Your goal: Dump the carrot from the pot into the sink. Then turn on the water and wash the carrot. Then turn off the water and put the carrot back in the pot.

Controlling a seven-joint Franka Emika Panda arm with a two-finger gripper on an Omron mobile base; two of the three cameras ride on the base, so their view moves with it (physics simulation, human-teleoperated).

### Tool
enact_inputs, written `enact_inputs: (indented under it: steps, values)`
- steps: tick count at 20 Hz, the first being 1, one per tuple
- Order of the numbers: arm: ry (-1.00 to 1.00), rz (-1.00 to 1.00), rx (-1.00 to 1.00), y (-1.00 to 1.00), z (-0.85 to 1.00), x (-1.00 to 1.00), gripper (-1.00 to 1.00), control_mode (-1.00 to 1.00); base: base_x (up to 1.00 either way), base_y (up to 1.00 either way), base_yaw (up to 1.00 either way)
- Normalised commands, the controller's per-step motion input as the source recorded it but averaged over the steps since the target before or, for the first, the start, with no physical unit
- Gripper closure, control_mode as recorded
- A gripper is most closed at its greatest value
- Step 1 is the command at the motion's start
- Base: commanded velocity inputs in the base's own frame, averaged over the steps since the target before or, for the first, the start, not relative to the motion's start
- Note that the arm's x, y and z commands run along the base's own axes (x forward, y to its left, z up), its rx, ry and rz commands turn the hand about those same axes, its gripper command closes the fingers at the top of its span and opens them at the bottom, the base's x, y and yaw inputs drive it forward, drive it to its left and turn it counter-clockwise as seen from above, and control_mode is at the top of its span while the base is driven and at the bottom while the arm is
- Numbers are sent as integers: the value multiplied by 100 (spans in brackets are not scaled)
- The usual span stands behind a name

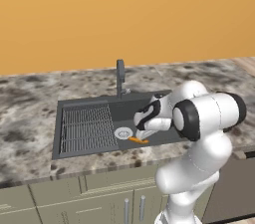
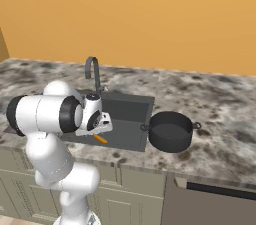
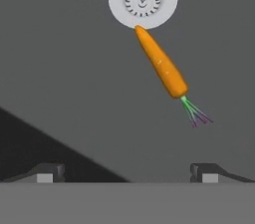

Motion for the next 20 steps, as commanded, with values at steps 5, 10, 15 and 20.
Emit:
enact_inputs:
  steps: [5, 10, 15, 20]
  values:
    - [2, 0, 0, 6, -16, 23, -100, -100, 0, 0, 0]
    - [3, 0, -1, 7, -21, 24, -100, -100, 0, 0, 0]
    - [3, 0, -1, 3, -17, 26, -100, -100, 0, 0, 0]
    - [2, 0, -1, 0, -17, 18, -100, -100, 0, 0, 0]
